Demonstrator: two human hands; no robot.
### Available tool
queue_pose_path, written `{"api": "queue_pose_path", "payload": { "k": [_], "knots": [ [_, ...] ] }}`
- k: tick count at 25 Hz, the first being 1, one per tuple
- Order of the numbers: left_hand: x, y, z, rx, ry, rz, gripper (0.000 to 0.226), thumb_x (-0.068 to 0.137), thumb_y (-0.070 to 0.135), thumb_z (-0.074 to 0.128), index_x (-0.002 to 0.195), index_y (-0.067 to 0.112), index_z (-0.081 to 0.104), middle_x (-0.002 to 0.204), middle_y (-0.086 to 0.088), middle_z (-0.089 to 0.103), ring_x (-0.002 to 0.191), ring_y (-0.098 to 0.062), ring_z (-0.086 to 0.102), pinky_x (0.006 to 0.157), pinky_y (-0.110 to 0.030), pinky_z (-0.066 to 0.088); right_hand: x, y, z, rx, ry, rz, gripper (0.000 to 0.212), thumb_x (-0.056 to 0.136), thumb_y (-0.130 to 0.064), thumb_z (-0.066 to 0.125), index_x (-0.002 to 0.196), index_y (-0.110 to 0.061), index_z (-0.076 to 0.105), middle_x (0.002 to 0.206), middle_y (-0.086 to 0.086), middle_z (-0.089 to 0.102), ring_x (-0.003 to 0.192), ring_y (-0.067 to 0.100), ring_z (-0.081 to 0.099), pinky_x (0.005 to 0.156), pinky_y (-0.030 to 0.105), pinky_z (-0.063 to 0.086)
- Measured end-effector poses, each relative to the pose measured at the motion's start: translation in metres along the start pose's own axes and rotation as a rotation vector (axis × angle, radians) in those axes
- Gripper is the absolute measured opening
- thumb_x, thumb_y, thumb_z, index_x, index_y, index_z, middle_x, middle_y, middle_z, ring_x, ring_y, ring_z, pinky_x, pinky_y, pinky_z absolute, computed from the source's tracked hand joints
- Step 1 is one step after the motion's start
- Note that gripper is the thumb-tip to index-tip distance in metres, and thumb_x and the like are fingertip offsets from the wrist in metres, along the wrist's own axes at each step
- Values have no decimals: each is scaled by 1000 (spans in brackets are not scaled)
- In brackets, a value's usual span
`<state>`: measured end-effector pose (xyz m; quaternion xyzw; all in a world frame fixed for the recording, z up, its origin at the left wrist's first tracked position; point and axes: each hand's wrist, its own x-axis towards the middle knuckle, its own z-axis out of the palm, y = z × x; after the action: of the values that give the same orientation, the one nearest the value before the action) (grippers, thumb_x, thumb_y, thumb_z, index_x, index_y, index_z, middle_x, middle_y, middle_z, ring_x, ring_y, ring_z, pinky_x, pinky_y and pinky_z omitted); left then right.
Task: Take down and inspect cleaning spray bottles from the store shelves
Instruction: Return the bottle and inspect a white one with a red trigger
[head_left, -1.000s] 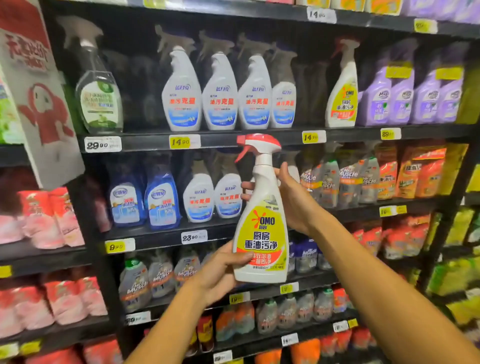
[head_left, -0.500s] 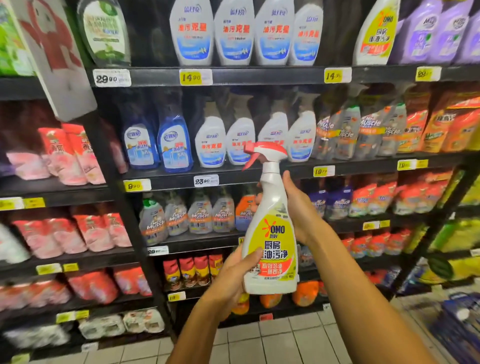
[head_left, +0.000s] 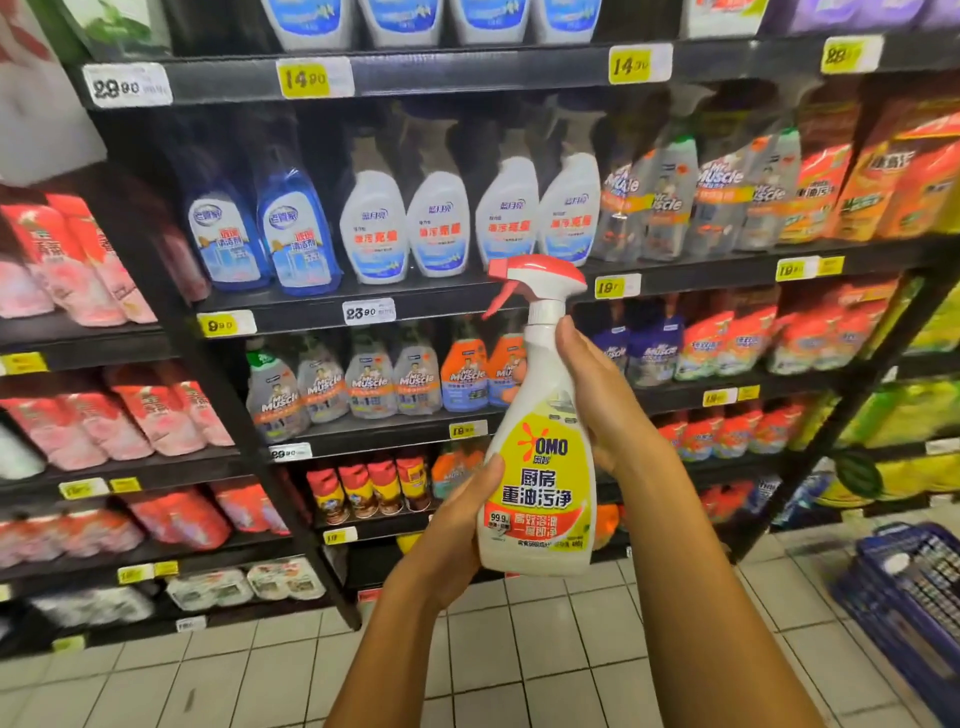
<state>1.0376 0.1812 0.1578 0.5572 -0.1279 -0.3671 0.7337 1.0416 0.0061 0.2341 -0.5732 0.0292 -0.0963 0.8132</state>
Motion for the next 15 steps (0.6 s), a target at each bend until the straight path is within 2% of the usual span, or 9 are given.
{"api": "queue_pose_path", "payload": {
  "k": [6, 9, 12, 15],
  "knots": [
    [0, -13, 24, 47, -42, 56, 61, 69, 48, 83, 123, 26, 65, 124, -12, 68, 113, -31, 66, 86, -41, 57, -14, -11, -18, -28, -13, -24, 37, 86, -58, 62, 106, -27, 72, 93, 13, 73, 85, 33, 74, 67, 39, 60],
    [4, -11, 32, 37, -25, 74, 61, 70, 44, 84, 124, 23, 64, 124, -14, 67, 114, -32, 65, 86, -39, 57, -16, -16, -26, -47, 18, -41, 45, 88, -57, 59, 113, -22, 68, 102, 14, 74, 93, 34, 73, 74, 43, 61],
    [9, -13, 42, 7, 10, 58, 62, 68, 43, 86, 122, 21, 65, 122, -14, 69, 112, -31, 67, 83, -36, 58, -20, -19, -42, -88, 10, -38, 35, 95, -50, 54, 109, -23, 71, 103, 14, 75, 95, 31, 72, 84, 46, 58],
    [13, -14, 53, -34, 77, 58, 57, 65, 42, 86, 116, 22, 69, 117, -13, 71, 105, -28, 70, 76, -33, 59, -25, -21, -58, -153, -63, -34, 29, 100, -38, 52, 119, -22, 66, 96, 5, 75, 90, 22, 72, 75, 34, 59]
  ]
}}
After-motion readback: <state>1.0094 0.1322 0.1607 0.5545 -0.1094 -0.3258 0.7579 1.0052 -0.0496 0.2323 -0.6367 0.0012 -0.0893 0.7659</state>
